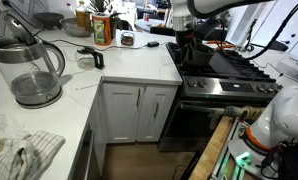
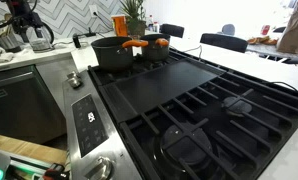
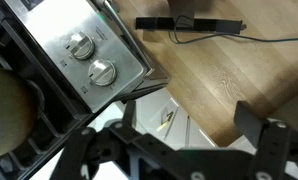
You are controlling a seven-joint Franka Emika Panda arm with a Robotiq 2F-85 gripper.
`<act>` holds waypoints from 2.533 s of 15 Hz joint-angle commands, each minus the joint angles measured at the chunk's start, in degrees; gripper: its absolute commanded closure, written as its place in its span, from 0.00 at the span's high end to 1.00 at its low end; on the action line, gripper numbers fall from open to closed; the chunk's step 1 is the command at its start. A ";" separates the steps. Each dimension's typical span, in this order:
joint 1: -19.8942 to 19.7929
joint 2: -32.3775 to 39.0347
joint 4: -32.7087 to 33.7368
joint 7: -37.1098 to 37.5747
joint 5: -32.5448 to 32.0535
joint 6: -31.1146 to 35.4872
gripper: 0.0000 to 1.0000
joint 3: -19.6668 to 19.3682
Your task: Move the Pot to the right side of the stove
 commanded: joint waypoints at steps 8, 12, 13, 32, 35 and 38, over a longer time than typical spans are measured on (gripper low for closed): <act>1.72 0.13 0.16 0.26 -0.22 -0.20 1.00 -1.55; 1.82 -2.86 -2.55 -8.38 -1.86 -2.44 1.00 -3.10; 1.81 -4.96 -4.36 -12.83 -1.69 -1.85 1.00 -4.10; -3.12 -20.94 -7.33 -84.46 -4.99 12.60 1.00 -40.05; -6.28 -20.78 -7.69 -84.25 -3.57 11.81 1.00 -38.78; -7.69 -19.16 -6.68 -86.66 -0.84 11.16 1.00 -40.94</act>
